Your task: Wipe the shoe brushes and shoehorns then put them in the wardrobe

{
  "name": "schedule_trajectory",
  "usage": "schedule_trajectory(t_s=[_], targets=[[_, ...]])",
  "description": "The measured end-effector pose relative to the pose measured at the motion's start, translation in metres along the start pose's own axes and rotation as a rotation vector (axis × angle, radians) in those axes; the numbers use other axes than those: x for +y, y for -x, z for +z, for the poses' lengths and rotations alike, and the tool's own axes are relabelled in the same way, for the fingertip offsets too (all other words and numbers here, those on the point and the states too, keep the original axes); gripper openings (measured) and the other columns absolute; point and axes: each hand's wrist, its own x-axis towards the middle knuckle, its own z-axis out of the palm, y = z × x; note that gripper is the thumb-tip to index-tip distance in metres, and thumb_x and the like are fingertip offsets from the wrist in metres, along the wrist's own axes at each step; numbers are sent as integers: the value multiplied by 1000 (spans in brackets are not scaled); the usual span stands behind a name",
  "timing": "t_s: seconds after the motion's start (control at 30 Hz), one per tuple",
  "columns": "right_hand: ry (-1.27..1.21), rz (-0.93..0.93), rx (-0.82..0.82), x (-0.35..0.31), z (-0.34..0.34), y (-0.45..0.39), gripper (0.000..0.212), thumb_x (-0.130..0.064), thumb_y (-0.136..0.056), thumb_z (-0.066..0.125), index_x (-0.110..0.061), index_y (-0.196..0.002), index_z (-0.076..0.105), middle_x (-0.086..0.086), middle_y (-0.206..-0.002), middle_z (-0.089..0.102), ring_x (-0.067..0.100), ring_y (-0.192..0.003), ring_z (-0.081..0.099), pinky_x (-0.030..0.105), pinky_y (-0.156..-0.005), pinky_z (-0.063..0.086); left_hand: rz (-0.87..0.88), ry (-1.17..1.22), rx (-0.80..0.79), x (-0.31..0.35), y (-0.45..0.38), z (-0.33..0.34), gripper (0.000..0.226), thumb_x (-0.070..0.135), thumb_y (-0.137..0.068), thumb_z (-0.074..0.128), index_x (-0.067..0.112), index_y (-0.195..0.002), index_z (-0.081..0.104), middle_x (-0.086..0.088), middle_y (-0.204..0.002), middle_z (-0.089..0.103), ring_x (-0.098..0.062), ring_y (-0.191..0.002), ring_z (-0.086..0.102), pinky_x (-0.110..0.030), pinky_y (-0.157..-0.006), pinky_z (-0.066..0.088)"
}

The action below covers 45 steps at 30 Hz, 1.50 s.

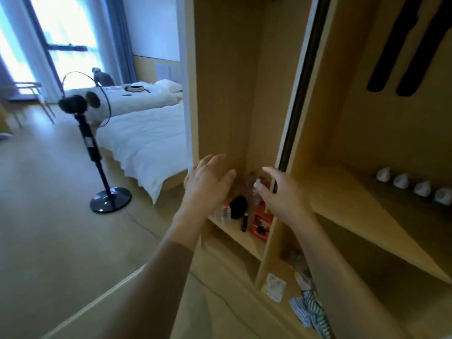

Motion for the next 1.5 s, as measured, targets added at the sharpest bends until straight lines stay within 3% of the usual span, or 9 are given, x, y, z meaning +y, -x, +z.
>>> schedule_trajectory(t_s=[0.07, 0.17, 0.27, 0.47, 0.6, 0.8, 1.03, 1.2, 1.5], targets=[[-44, -31, -53, -28, 29, 8, 54, -50, -96, 55, -36, -146, 42, -8, -148, 48, 15, -134, 46, 38, -107, 43, -62, 16, 46, -31, 9, -28, 50, 54, -93, 49, 39, -140, 43, 8, -150, 40, -22, -138, 35, -52, -111, 33], [-78, -86, -128, -74, 73, 12, 53, -49, -95, 56, -34, -145, 44, -6, -146, 49, 17, -133, 45, 32, -101, 39, -126, 24, 130, -82, 24, -71, 50, 50, -94, 51, 35, -141, 44, 4, -148, 43, -24, -134, 42, -50, -110, 36], [-112, -144, -178, -132, 122, 8, 53, -48, -95, 57, -33, -144, 45, -3, -146, 50, 19, -134, 46, 35, -102, 42, -199, 7, 199, -137, 32, -119, 50, 45, -94, 54, 29, -141, 47, 1, -145, 48, -24, -129, 47, -48, -109, 38], [-184, -260, -273, -258, 229, 2, 52, -45, -93, 62, -31, -141, 49, -2, -142, 54, 18, -128, 50, 24, -90, 37, -279, -256, 347, -247, 39, -218, 46, 43, -91, 58, 30, -134, 51, 0, -141, 50, -28, -128, 45, -43, -104, 35], [-234, -332, -348, -321, 290, 5, 50, -39, -92, 65, -24, -138, 54, 2, -137, 57, 21, -126, 52, 34, -101, 45, -369, -445, 323, -316, 38, -265, 54, 49, -92, 53, 33, -143, 41, -1, -154, 36, -25, -142, 29, -46, -114, 23], [-199, -413, -449, -386, 365, -20, 48, -40, -96, 57, -25, -142, 53, -2, -145, 53, 16, -135, 44, 35, -114, 34, -476, -477, 304, -394, 16, -311, 54, 47, -94, 49, 35, -145, 37, 1, -156, 31, -24, -144, 25, -45, -115, 20], [-206, -433, -520, -442, 461, -88, 55, -44, -92, 63, -26, -142, 52, -3, -142, 54, 16, -131, 48, 35, -111, 38, -576, -491, 306, -481, -48, -347, 53, 48, -95, 48, 35, -145, 37, 1, -157, 30, -24, -145, 24, -47, -118, 20], [-197, -463, -584, -488, 535, -164, 54, -44, -93, 61, -26, -143, 50, 0, -143, 53, 21, -132, 47, 42, -110, 39, -628, -548, 333, -544, -127, -377, 53, 48, -94, 50, 34, -144, 40, 0, -156, 33, -24, -144, 28, -46, -117, 23], [-119, -541, -670, -588, 643, -303, 55, -47, -96, 55, -27, -146, 43, 3, -150, 46, 22, -138, 40, 44, -113, 35, -704, -553, 355, -647, -271, -434, 55, 50, -95, 48, 35, -147, 36, 0, -157, 31, -23, -145, 25, -45, -118, 21]])
